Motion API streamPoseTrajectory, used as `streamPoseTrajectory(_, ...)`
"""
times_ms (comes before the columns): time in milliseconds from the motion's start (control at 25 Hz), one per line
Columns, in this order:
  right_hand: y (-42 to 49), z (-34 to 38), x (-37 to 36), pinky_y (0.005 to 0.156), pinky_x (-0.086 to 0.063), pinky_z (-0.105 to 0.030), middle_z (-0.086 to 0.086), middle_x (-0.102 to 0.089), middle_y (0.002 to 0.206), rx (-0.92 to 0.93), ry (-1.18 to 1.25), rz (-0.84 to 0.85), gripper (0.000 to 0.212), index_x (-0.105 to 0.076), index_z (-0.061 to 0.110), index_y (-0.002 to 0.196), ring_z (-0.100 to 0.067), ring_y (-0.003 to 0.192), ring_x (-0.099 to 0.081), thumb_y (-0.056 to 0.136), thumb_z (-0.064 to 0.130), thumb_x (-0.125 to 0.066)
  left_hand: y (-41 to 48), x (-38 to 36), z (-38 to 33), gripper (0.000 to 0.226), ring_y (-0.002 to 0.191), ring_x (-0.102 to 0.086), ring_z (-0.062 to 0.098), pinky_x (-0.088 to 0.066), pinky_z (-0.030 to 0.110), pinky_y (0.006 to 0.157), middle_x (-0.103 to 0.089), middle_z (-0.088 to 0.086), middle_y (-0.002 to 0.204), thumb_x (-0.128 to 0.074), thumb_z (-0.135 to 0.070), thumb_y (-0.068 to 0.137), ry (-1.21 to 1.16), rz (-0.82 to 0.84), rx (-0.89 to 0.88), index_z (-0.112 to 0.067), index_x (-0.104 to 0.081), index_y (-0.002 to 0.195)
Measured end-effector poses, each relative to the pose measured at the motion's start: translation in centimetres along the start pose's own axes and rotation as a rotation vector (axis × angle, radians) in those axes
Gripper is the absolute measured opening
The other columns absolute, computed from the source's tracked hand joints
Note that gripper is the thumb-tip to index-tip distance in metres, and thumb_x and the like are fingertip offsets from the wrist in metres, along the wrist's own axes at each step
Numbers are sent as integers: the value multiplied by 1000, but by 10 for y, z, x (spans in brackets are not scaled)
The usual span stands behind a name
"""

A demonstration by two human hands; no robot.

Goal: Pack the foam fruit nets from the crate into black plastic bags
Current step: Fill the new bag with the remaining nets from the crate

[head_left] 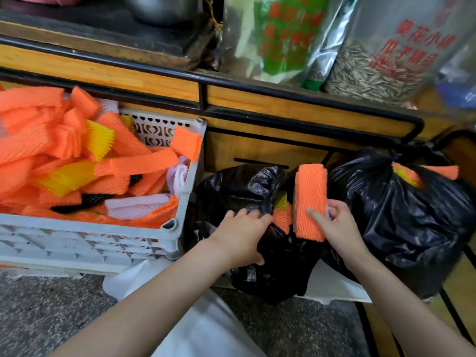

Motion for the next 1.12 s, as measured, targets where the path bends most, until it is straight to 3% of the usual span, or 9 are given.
streamPoseTrajectory(120, 0, -5, -7, 88, -50, -41, -2, -57, 112, 10, -137, 40, 50, -49, 14, 125, -21, 100, -59, 82, 30, -70, -5, 2, 8, 33, 117, -51, 24, -37, 34, 94, -55, 3, 123, -60, -28, 88, -42, -132, 28, -23, -53, 119)
streamPoseTrajectory(240, 2, -6, -15, 81, -46, -30, -3, -61, 109, 16, -343, 125, 46, -57, 18, 121, -21, 98, -59, 78, 26, -73, -18, 49, 29, 3, 87, -61, 17, -44, 29, 75, -63, -4, 88, -61, -22, 86, -465, -461, 91, -24, -59, 86)
streamPoseTrajectory(400, 21, -5, -15, 72, -41, -25, -3, -59, 100, -65, -701, 254, 44, -59, 14, 120, -18, 88, -56, 79, 25, -71, -35, 98, 56, 19, 66, -49, 5, -37, 14, 59, -53, -7, 69, -70, -23, 82, -913, -567, 123, -26, -57, 70)
streamPoseTrajectory(520, 40, 26, 9, 85, -45, -34, -13, -58, 116, -9, -626, -59, 50, -51, 7, 125, -30, 101, -58, 83, 27, -67, -42, 106, 67, 12, 72, -52, 11, -42, 20, 71, -54, -4, 72, -71, -22, 82, -1127, -613, 115, -23, -60, 77)
streamPoseTrajectory(680, 24, 86, 27, 89, -34, -28, -15, -48, 121, 404, -302, -449, 48, -46, 2, 121, -28, 110, -49, 84, 24, -67, -42, 100, 74, 20, 65, -43, 7, -37, 17, 65, -46, -9, 68, -71, -19, 82, -1081, -759, 174, -24, -52, 77)
streamPoseTrajectory(800, 2, 101, -10, 89, -38, -28, -4, -48, 108, 650, -303, -290, 34, -55, 8, 109, -21, 101, -50, 79, 17, -71, -37, 89, 75, 21, 58, -42, 3, -36, 16, 61, -48, -8, 67, -72, -16, 81, -1035, -751, 218, -23, -52, 79)
streamPoseTrajectory(920, 1, 71, -66, 85, -44, -33, 4, -57, 101, 612, -608, 53, 27, -62, 19, 104, -17, 101, -53, 80, 24, -71, -35, 79, 73, 13, 59, -49, -1, -41, 13, 61, -54, -5, 69, -67, -14, 85, -1109, -693, 214, -23, -58, 83)
streamPoseTrajectory(1080, 24, 54, -83, 77, -48, -32, 5, -57, 87, 435, -605, 226, 21, -58, 18, 97, -18, 90, -60, 80, 18, -72, -37, 72, 83, 7, 93, -61, 40, -52, 50, 87, -60, 30, 96, -67, -29, 81, -1260, -701, 265, -23, -64, 84)
streamPoseTrajectory(1120, 27, 59, -83, 76, -47, -32, 4, -56, 84, 443, -574, 186, 20, -57, 17, 92, -18, 86, -59, 79, 15, -72, -37, 70, 86, 25, 97, -60, 42, -50, 57, 88, -60, 31, 99, -66, -38, 76, -1282, -707, 297, -16, -64, 86)
Point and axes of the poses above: each hand's wrist, its own y-axis towards the middle knuckle, its own x-axis out of the back of the hand, z = x × y, the point moved 8 cm from there along y, towards the middle knuckle
